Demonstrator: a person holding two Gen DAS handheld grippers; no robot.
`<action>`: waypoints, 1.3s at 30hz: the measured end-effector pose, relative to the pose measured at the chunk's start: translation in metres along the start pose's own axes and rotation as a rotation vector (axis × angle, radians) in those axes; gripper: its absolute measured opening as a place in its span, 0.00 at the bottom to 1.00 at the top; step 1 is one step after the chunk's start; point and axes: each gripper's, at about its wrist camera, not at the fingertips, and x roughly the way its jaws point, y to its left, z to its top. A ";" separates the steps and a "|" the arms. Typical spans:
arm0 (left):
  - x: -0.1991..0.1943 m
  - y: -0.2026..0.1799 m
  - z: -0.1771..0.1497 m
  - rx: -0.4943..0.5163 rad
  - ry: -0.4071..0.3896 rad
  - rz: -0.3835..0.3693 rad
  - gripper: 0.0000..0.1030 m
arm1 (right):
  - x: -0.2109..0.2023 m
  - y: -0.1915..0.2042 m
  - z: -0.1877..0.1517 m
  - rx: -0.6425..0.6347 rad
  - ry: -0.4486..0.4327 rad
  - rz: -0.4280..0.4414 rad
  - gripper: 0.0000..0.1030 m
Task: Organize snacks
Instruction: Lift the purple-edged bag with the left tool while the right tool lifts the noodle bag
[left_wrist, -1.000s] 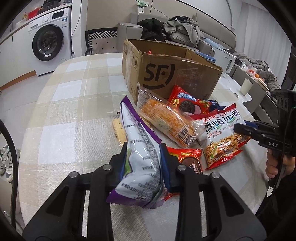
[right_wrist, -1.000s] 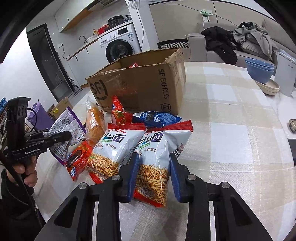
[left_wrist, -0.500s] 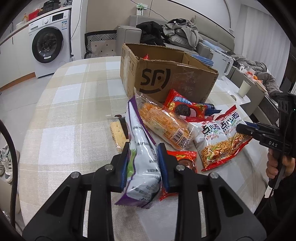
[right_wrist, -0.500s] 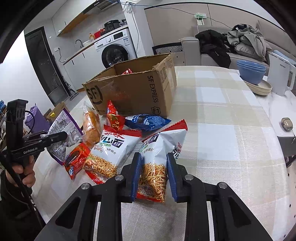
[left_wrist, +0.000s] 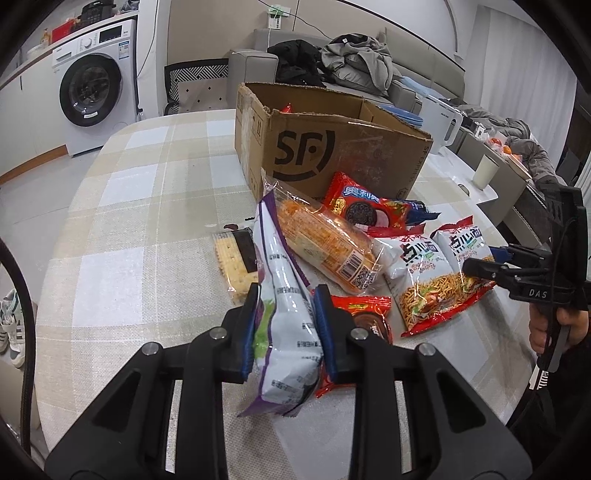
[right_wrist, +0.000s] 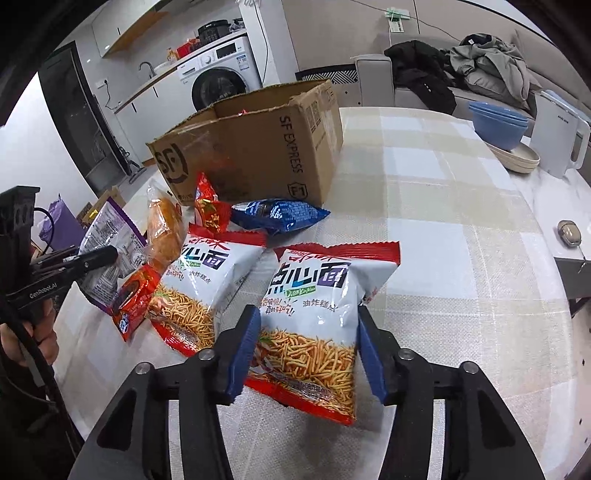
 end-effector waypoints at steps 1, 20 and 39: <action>0.000 0.000 0.000 0.001 0.000 0.000 0.24 | 0.002 0.001 0.000 -0.002 0.005 -0.008 0.67; 0.003 -0.001 0.000 0.011 0.006 0.007 0.24 | 0.000 0.008 -0.003 -0.041 -0.035 -0.004 0.50; -0.005 -0.015 -0.005 0.008 -0.009 0.063 0.21 | -0.031 0.022 0.039 -0.095 -0.170 0.103 0.50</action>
